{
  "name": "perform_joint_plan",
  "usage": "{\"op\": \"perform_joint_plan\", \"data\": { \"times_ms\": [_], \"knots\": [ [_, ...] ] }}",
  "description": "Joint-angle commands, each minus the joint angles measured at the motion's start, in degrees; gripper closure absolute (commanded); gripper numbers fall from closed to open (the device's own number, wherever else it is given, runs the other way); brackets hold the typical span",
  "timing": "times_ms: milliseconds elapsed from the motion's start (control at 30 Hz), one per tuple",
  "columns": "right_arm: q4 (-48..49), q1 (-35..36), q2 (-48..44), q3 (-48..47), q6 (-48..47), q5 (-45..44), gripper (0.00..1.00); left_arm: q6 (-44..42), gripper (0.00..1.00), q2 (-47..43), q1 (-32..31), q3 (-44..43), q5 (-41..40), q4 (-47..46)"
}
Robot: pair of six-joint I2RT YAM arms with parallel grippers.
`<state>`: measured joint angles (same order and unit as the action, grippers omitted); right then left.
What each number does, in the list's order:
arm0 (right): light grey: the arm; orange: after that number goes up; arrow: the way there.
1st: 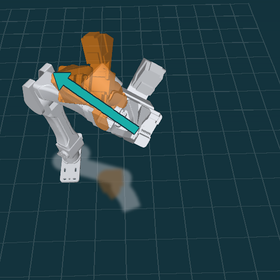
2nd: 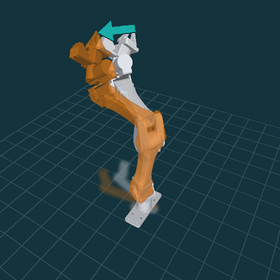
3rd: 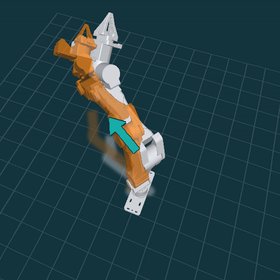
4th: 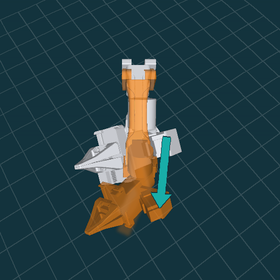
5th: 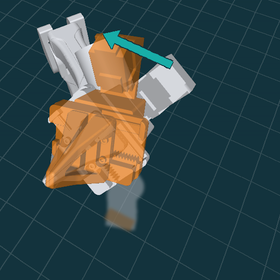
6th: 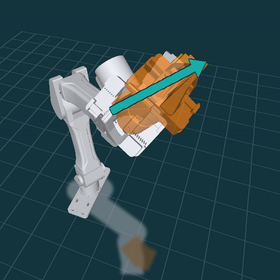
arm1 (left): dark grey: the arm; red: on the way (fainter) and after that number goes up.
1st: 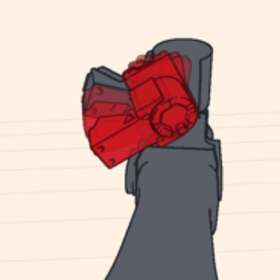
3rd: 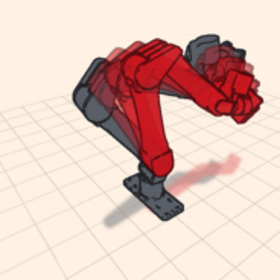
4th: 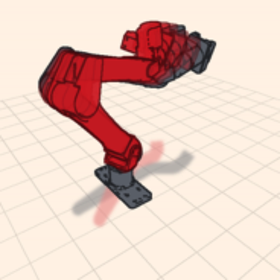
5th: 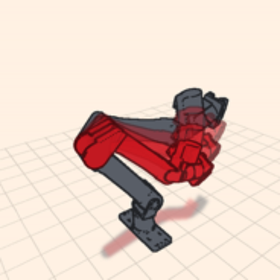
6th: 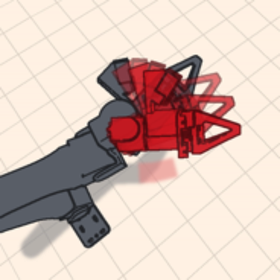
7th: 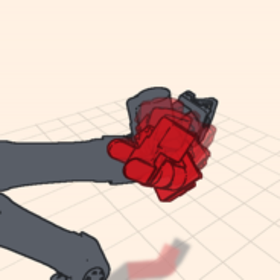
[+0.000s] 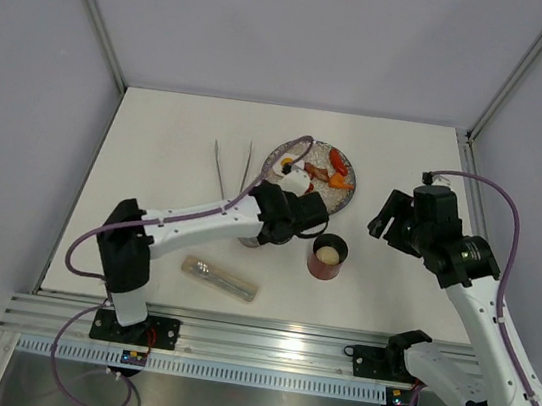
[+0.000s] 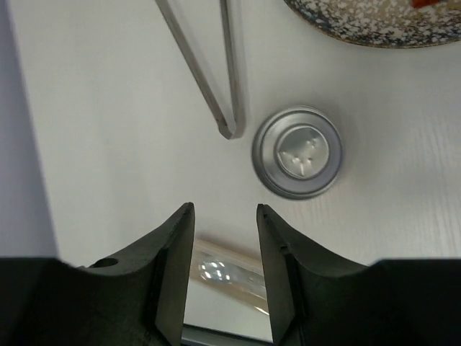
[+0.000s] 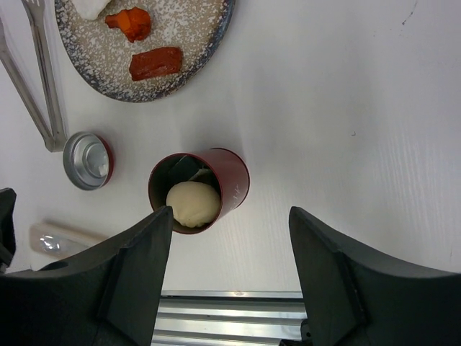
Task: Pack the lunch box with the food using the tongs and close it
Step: Place the box lid at the center of the board, then adjust the box lid at the center of the board.
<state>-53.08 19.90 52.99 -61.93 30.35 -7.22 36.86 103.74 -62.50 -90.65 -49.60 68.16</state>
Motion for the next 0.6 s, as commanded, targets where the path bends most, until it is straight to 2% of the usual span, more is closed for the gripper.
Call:
{"op": "perform_joint_plan", "data": {
  "times_ms": [0,100,200,233,300,333,467,567],
  "knots": [
    [-0.01,-0.3,1.4,-3.54,-4.15,3.08,0.28,-0.48,0.57,-9.92,6.48,6.6,17.11,-9.85],
    [-0.44,1.1,3.68,-6.61,-7.05,5.29,0.3,0.14,0.57,-17.75,13.07,16.1,25.06,-16.71],
    [-1.41,10.57,7.72,-11.61,-8.99,-2.25,0.31,0.4,0.57,-23.21,19.07,22.52,33.49,-20.07],
    [-2.02,16.43,9.31,-12.59,-9.51,-4.1,0.31,0.4,0.57,-24.19,20.56,23.58,34.56,-20.35],
    [-2.38,21.03,15.0,-14.44,-10.83,-6.74,0.32,-0.03,0.55,-25.86,24.94,25.69,37.28,-20.17],
    [-2.12,25.84,16.95,-16.19,-11.27,-7.71,0.33,-0.3,0.55,-27.53,26.62,26.05,38.34,-19.82],
    [-0.63,35.7,28.11,-21.38,-13.73,-11.32,0.38,-2.23,0.49,-31.84,36.98,26.49,42.3,-17.54],
    [1.92,39.85,36.02,-25.07,-14.52,-10.27,0.43,-3.37,0.41,-35.35,41.92,25.62,43.89,-15.26]
  ]
}}
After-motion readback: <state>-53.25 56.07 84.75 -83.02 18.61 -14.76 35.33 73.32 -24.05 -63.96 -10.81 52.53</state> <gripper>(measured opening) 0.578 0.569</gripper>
